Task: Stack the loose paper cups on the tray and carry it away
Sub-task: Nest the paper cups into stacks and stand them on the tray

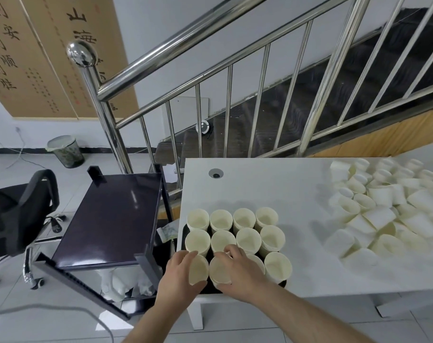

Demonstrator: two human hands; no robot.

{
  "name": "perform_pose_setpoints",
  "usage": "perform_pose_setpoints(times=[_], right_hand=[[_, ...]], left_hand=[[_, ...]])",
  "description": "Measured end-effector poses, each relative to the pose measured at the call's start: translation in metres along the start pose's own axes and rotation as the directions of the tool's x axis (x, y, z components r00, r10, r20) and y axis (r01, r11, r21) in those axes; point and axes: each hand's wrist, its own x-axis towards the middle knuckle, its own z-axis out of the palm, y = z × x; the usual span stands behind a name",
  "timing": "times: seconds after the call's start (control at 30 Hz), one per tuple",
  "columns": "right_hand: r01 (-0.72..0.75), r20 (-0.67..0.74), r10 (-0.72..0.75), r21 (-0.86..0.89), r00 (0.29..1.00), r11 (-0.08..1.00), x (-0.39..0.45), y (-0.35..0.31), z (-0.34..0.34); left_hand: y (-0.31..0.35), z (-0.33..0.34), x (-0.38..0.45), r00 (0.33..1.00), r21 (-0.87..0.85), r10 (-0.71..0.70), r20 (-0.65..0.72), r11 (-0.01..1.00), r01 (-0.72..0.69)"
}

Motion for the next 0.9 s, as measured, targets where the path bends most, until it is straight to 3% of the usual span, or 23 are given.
perform_pose_setpoints(times=[0.47, 0.7, 0.9], right_hand=[[0.021, 0.023, -0.021, -0.002, 1.000, 1.000, 0.003, 0.009, -0.005], [-0.017, -0.081, 0.022, 0.053, 0.997, 0.998, -0.019, 0.054, -0.052], [-0.079, -0.149, 0.076, -0.016, 0.986, 0.997, -0.060, 0.124, -0.092]], left_hand=[[0.003, 0.003, 0.004, 0.999, 0.077, -0.042, -0.001, 0.996, 0.042], [0.064, 0.006, 0.019, 0.998, 0.040, 0.038, -0.050, 0.999, -0.036], [0.140, 0.037, 0.038, 0.986, -0.045, 0.164, -0.041, 0.985, -0.166]])
